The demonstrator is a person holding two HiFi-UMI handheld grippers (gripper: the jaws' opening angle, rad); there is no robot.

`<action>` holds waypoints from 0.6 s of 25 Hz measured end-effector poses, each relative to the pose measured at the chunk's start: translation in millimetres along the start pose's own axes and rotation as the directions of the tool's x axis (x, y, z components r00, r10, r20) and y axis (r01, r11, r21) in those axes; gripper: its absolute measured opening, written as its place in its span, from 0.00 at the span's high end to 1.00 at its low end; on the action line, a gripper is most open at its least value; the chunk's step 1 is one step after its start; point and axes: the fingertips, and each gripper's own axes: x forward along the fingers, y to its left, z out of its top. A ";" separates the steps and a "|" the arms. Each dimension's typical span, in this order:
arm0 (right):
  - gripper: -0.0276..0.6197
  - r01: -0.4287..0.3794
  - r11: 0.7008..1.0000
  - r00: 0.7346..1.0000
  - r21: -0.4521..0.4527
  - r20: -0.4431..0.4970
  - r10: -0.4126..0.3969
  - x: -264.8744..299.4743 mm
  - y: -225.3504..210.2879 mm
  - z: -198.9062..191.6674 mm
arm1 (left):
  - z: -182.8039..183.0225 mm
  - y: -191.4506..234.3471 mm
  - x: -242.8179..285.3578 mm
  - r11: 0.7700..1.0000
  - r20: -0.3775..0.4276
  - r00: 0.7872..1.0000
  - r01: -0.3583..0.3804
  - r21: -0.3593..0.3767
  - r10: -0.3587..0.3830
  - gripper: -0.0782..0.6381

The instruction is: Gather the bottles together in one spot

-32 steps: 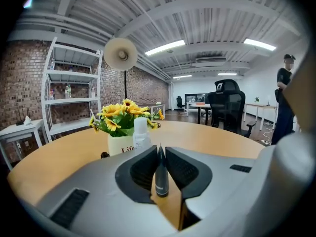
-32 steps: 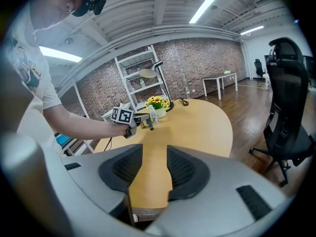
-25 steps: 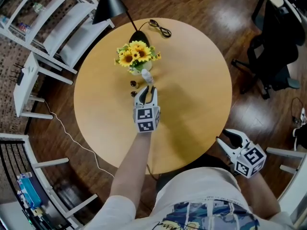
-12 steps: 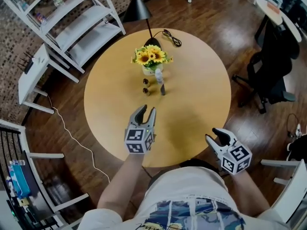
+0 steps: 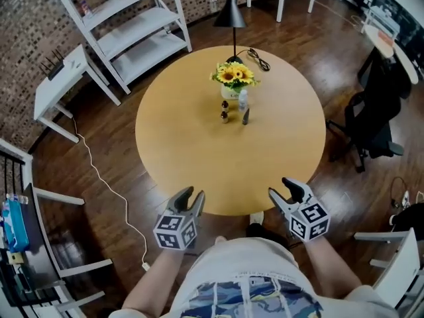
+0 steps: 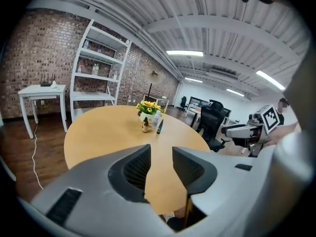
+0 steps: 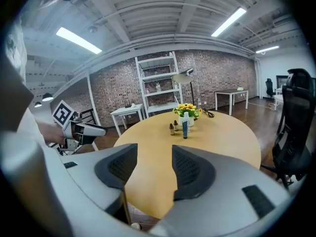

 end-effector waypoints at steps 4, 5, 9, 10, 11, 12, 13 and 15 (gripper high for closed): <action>0.58 0.047 0.999 0.999 0.008 0.007 -0.047 -18.7 25.0 -6.5 | -16.2 2.7 -45.4 1.000 0.030 0.999 0.023 -0.006 -0.023 0.69; 0.57 0.058 0.998 0.998 0.009 0.002 -0.058 -24.7 30.0 -10.8 | -21.2 2.9 -54.9 1.000 0.030 0.999 0.025 0.009 -0.025 0.69; 0.57 0.109 0.994 0.993 0.028 -0.039 -0.108 -48.2 47.0 -33.1 | -43.4 7.0 -83.7 0.997 0.007 1.000 0.022 0.077 -0.023 0.69; 0.57 0.124 0.992 0.991 0.034 -0.053 -0.122 -54.2 48.6 -38.9 | -47.3 7.5 -87.8 0.996 0.005 1.000 0.018 0.086 -0.018 0.69; 0.57 0.139 0.990 0.988 0.035 -0.067 -0.136 -59.9 49.8 -44.0 | -50.5 7.5 -91.5 0.996 0.005 1.000 0.014 0.087 -0.014 0.69; 0.57 0.153 0.988 0.986 0.030 -0.079 -0.150 -65.0 51.0 -47.8 | -53.2 7.2 -95.4 0.997 0.007 1.000 0.011 0.082 -0.011 0.69; 0.57 0.164 0.986 0.983 0.022 -0.086 -0.161 -68.6 52.6 -49.8 | -55.0 7.1 -99.4 0.997 0.011 1.000 0.009 0.075 -0.010 0.69; 0.57 0.171 0.985 0.982 0.010 -0.088 -0.170 -70.3 58.3 -49.9 | -56.3 8.4 -106.4 0.998 0.018 1.000 0.013 0.067 -0.014 0.69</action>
